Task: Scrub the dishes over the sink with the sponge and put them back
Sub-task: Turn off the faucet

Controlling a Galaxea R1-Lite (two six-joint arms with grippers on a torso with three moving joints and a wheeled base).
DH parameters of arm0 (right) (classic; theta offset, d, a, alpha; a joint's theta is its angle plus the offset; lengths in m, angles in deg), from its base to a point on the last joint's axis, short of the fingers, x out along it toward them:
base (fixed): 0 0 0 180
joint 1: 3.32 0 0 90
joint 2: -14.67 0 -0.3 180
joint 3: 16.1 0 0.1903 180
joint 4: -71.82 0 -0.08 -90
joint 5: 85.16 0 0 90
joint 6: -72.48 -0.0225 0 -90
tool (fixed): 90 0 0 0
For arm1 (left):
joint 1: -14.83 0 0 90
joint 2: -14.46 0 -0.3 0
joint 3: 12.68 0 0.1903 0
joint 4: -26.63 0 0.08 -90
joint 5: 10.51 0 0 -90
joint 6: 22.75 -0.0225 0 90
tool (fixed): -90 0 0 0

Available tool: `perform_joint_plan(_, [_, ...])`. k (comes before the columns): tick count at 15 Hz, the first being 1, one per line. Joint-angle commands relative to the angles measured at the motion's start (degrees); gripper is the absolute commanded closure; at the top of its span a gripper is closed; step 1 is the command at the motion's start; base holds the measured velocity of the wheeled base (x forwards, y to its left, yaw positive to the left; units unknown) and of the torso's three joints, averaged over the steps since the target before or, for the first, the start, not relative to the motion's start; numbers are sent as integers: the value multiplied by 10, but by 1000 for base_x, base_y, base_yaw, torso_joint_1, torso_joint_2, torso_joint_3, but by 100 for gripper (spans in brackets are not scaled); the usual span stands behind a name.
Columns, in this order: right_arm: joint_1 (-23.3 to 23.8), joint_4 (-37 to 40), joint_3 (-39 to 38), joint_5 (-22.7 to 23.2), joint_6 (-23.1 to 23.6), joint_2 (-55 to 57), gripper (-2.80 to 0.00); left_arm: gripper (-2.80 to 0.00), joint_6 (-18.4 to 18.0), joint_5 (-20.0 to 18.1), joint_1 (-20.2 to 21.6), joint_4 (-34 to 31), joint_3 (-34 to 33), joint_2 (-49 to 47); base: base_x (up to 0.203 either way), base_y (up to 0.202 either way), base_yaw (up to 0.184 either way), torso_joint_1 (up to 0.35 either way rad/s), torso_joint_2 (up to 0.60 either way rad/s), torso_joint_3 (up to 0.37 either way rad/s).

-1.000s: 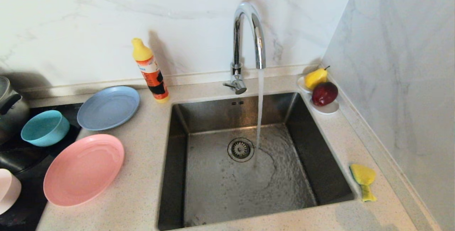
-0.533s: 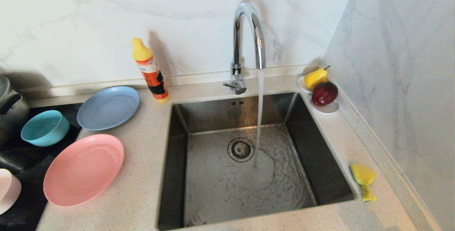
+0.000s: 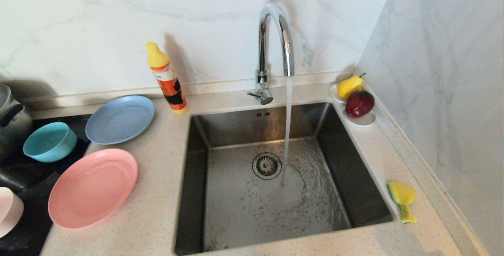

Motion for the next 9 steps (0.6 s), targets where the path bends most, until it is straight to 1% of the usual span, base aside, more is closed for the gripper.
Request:
perform_joint_plan(1, [0, 0, 0, 0, 1, 0, 0, 0, 5, -2, 0, 4, 11, 0, 0, 0, 0, 0, 0, 0])
perform_joint_plan(2, [0, 0, 0, 0, 0, 1, 0, 0, 7, -8, 0, 0, 42, 0, 0, 0, 0, 0, 0, 0])
perform_joint_plan(3, [0, 0, 0, 0, 0, 0, 0, 0, 9, -24, 0, -11, 86, -6, 0, 0, 0, 0, 0, 0])
perform_joint_plan(4, [0, 0, 0, 0, 0, 0, 0, 0, 13, -49, 0, -28, 137, -22, 0, 0, 0, 0, 0, 0])
perform_joint_plan(5, [0, 0, 0, 0, -1, 1, 0, 0, 27, -70, 0, -41, 189, -59, 0, 0, 0, 0, 0, 0])
perform_joint_plan(6, [0, 0, 0, 0, -1, 0, 0, 0, 45, -93, -1, -49, 243, -113, 0, 0, 0, 0, 0, 0])
perform_joint_plan(7, [0, 0, 0, 0, -2, 1, 0, 0, 63, -126, -2, -54, 298, -174, 0, 0, 0, 0, 0, 0])
perform_joint_plan(9, [0, 0, 0, 0, -2, 1, 0, 0, 94, -205, -3, -60, 397, -308, 0, 0, 0, 0, 0, 0])
